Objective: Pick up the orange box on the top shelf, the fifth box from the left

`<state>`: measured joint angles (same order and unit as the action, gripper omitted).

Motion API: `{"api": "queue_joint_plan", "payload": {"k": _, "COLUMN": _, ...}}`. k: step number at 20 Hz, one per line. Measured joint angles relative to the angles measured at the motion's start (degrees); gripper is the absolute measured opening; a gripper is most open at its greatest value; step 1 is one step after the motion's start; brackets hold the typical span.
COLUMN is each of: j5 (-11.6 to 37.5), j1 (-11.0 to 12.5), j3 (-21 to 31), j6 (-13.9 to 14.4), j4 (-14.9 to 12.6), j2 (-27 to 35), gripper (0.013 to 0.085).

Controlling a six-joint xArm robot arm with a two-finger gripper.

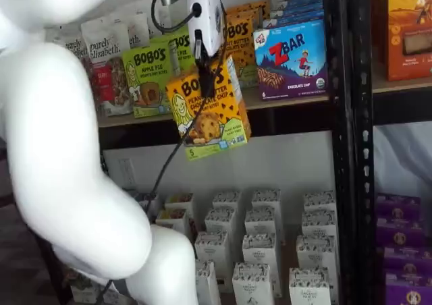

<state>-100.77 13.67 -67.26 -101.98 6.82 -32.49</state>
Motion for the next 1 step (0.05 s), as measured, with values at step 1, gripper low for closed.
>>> {"api": "queue_joint_plan", "payload": {"k": 1, "j5": 0.09, "j1": 0.47, "j3": 0.71, "j6": -0.42, "j4": 0.19, "j2": -0.7, "gripper": 0.041}}
